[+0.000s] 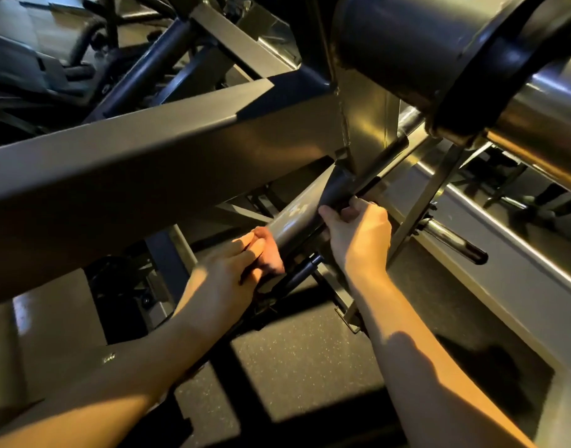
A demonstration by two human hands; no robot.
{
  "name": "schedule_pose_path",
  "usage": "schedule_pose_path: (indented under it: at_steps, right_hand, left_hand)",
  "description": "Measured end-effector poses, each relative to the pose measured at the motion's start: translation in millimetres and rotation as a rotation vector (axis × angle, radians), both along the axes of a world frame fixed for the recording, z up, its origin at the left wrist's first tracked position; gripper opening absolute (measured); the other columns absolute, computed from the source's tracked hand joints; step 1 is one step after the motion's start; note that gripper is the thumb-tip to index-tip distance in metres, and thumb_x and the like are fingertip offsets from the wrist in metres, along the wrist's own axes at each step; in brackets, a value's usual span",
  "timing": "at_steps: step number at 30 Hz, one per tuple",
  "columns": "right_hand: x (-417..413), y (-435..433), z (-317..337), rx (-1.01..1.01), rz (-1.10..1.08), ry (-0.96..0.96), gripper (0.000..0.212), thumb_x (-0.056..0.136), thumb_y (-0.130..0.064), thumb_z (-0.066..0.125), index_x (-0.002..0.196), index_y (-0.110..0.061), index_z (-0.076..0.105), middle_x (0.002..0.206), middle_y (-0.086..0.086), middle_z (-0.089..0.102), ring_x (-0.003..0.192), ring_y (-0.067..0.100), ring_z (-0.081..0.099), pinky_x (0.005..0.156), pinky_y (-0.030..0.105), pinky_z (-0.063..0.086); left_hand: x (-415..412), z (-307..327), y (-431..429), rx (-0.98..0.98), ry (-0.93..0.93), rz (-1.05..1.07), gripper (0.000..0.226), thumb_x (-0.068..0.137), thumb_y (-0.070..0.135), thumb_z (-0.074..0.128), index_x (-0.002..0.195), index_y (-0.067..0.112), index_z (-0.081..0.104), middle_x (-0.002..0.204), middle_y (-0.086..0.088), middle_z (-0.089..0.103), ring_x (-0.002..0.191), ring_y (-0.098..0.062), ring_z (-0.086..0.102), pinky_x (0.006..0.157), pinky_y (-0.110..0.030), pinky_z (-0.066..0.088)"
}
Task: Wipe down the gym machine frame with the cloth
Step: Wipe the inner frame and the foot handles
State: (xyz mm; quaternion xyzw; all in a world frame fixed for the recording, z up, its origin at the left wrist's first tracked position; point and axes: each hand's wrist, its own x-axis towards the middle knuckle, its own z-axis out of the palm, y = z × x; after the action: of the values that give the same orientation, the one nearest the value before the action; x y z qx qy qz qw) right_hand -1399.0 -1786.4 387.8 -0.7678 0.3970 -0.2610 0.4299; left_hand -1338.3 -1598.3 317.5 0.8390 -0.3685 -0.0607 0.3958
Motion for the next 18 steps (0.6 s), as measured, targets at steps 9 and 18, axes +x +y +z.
schedule_pose_path:
  at_steps: [9,18]
  right_hand:
    - [4.4,-5.9,9.1,0.01,-0.076,-0.026,0.017,0.105,-0.025,0.055,0.101,-0.024,0.071,0.096,-0.008,0.064,0.101,0.015,0.062,0.091,0.03,0.04]
    - [-0.1,3.0,16.6,0.105,-0.062,-0.039,0.028,0.109,-0.032,0.045,0.122,-0.017,0.064,0.117,-0.004,0.064,0.119,0.018,0.058,0.105,0.033,0.039]
  left_hand:
    - [5.5,34.9,-50.3,-0.097,-0.123,-0.014,0.029,0.103,0.029,0.057,0.131,0.027,0.064,0.12,0.003,0.065,0.109,-0.013,0.059,0.095,-0.03,0.048]
    - [9.0,46.2,-58.6,-0.029,-0.284,-0.114,0.043,0.104,0.029,0.053,0.147,0.029,0.05,0.125,0.0,0.063,0.113,-0.016,0.06,0.099,-0.037,0.05]
